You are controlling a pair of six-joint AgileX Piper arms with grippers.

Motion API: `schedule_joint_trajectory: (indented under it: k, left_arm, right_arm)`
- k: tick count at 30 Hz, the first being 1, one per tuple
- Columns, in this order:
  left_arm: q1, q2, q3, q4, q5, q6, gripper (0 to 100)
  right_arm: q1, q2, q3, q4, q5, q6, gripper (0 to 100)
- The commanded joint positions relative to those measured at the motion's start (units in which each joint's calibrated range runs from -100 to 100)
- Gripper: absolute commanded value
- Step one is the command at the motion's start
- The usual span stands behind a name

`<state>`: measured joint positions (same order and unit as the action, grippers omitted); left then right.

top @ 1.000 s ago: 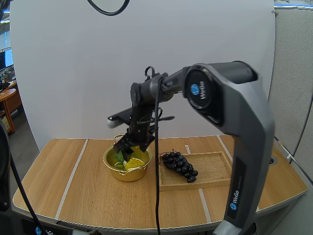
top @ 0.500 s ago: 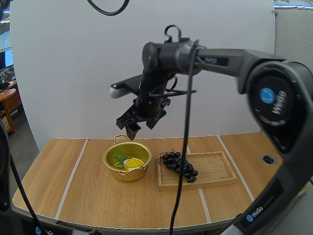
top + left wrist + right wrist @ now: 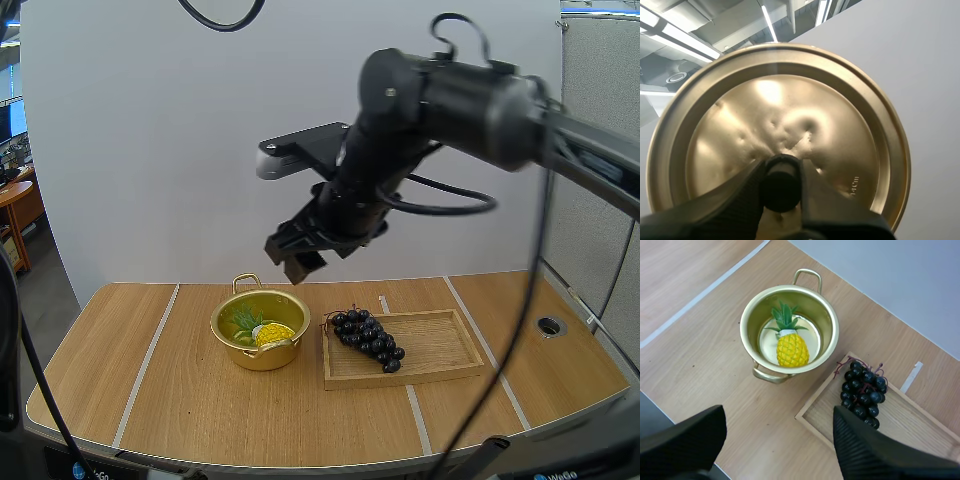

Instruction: Open the pot, put the pineapple inside, and close it

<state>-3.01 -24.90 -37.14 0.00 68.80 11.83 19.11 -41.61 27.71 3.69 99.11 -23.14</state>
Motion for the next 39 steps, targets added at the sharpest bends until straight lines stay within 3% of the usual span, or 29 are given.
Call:
schedule_joint_trajectory:
  k: [1, 15, 17, 20, 21, 39]
  left_arm:
    - [-0.17, -0.3, -0.5, 0.3, -2.4, -0.5, 0]
    - [-0.17, -0.3, -0.5, 0.3, -2.4, -0.5, 0]
    - [-0.17, -0.3, -0.5, 0.3, -2.4, -0.5, 0]
    - [-0.17, -0.3, -0.5, 0.3, -2.4, -0.5, 0]
    - [-0.17, -0.3, -0.5, 0.3, -2.4, -0.5, 0]
    - [-0.17, -0.3, -0.5, 0.3, -2.4, -0.5, 0]
  right_arm:
    - [-0.1, -4.8, 2.0, -0.5, 0.9, 0.9, 100]
    - [-0.3, -22.8, 12.9, -4.7, 0.9, 4.6, 98]
    - [-0.8, -24.6, 14.6, -3.4, 0.9, 4.6, 70]
    - [-1.4, -26.9, 17.0, -1.3, 0.9, 4.6, 11]
    - [-1.6, -27.7, 17.7, -0.8, 0.9, 4.6, 0]
    - [-3.3, -37.3, 22.1, -2.0, 0.9, 4.6, 0]
